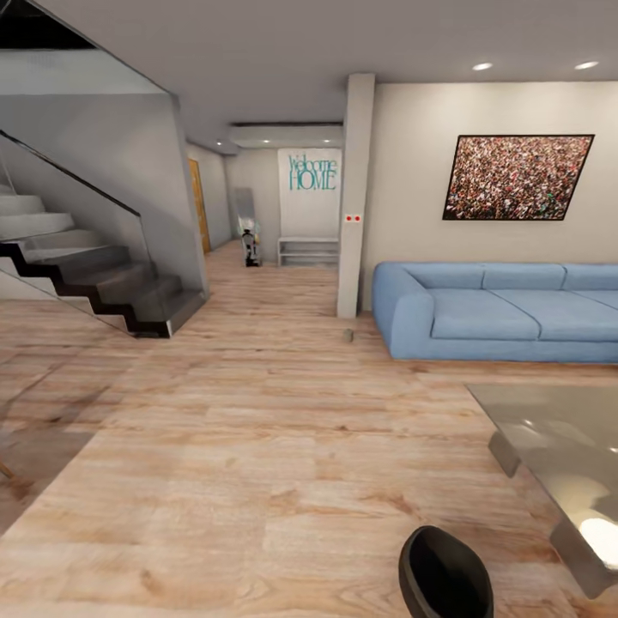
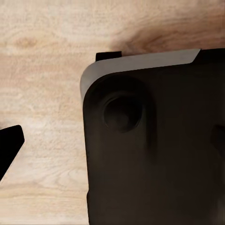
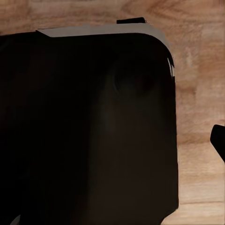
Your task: Place each of the two pumpkins and all three candles from the living room inside a cabinet in the living room (use any cabinet), then make sure every cabinet is closed, and position the cauldron so it is next to a table in the living room.
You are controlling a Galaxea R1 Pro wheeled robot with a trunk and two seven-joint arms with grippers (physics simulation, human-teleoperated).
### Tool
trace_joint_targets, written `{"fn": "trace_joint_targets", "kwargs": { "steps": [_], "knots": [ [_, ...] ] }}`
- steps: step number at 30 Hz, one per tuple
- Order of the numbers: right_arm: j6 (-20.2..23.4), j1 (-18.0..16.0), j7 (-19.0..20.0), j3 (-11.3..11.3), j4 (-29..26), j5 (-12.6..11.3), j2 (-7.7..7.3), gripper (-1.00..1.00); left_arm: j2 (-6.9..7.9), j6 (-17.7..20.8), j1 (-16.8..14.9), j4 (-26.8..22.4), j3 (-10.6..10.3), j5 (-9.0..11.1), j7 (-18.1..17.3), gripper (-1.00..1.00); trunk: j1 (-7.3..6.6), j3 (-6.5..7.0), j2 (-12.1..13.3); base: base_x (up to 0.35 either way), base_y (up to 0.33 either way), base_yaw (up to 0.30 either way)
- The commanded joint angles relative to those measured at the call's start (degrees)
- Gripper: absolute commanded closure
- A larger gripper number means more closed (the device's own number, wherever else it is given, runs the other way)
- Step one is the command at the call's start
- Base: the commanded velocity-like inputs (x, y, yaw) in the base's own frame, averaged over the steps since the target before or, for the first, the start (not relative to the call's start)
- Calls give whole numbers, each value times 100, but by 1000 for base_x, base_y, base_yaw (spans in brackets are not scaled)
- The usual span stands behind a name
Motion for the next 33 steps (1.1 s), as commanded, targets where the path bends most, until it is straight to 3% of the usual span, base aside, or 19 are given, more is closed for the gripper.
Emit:
{"fn": "trace_joint_targets", "kwargs": {
  "steps": [1,7,25,33],
  "knots": [
    [-25,-4,3,-21,7,-45,1,-100,1,-21,-4,5,-16,-10,-8,-100,3,-6,-3,272,232,0],
    [-11,-3,6,-25,14,-45,1,-100,6,-19,-4,5,-16,-10,-8,-100,3,-6,-3,271,237,-141],
    [-10,-7,6,-28,16,-51,1,-100,7,-27,-1,5,-24,5,-8,-100,3,-6,-3,215,274,-282],
    [-10,-2,6,-28,16,-52,1,-100,7,-27,5,4,-31,-3,-8,-100,3,-6,-3,63,71,-287]
  ]
}}
